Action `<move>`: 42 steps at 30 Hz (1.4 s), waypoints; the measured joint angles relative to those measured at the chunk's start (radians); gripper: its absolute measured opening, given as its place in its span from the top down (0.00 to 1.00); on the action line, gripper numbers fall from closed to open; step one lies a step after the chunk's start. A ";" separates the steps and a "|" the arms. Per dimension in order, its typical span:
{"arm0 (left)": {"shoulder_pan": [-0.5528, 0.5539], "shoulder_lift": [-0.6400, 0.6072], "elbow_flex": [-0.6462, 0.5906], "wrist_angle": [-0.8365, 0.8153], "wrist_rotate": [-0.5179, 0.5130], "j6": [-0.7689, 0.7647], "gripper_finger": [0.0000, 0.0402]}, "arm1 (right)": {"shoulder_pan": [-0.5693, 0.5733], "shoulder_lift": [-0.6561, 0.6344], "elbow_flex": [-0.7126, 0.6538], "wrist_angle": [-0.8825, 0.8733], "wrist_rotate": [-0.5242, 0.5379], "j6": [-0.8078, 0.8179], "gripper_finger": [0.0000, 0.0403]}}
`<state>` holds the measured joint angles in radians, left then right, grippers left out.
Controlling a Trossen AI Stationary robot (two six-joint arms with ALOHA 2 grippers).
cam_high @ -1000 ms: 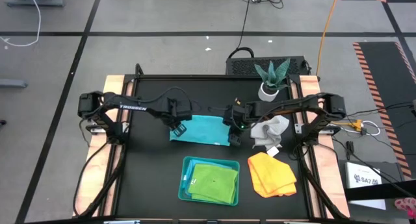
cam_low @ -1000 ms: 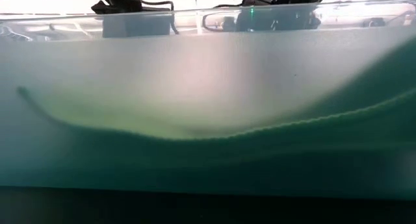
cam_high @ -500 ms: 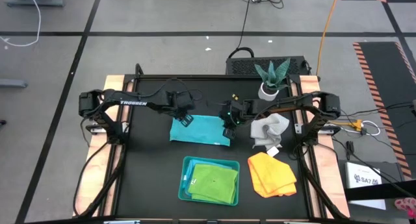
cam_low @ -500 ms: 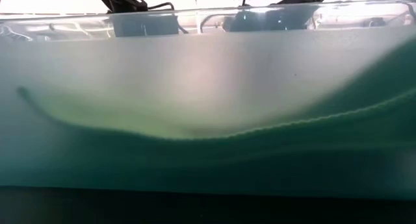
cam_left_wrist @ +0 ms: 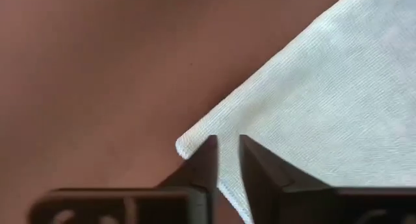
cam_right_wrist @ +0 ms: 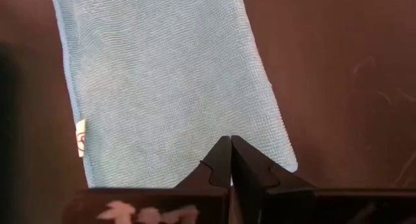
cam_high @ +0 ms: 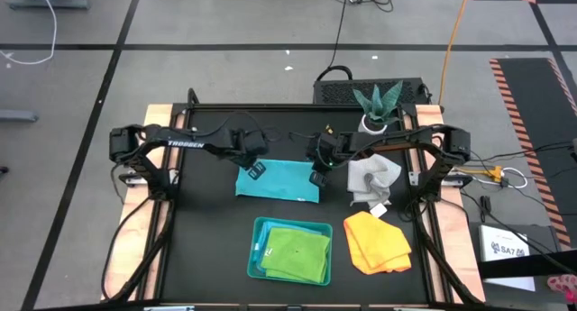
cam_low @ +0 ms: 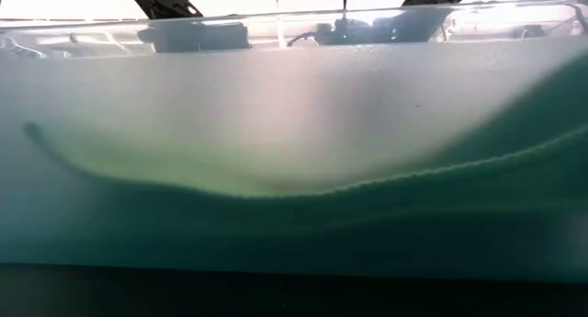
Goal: Fold microfiber towels
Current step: Fold the blue microfiber cloth
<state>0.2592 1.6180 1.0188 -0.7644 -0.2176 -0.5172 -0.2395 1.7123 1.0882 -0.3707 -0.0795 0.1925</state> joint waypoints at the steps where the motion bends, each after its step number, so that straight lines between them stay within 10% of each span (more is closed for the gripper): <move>1: 0.001 0.000 -0.009 0.002 0.002 -0.001 0.90 | -0.002 0.000 0.000 0.000 0.000 -0.001 1.00; 42: 0.068 0.000 -0.192 0.304 -0.057 -0.063 0.99 | -0.136 0.105 0.000 0.030 0.031 -0.087 1.00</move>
<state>0.3269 1.6180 0.8267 -0.4602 -0.2743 -0.5804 -0.3753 1.8172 1.0885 -0.3404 -0.0485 0.1050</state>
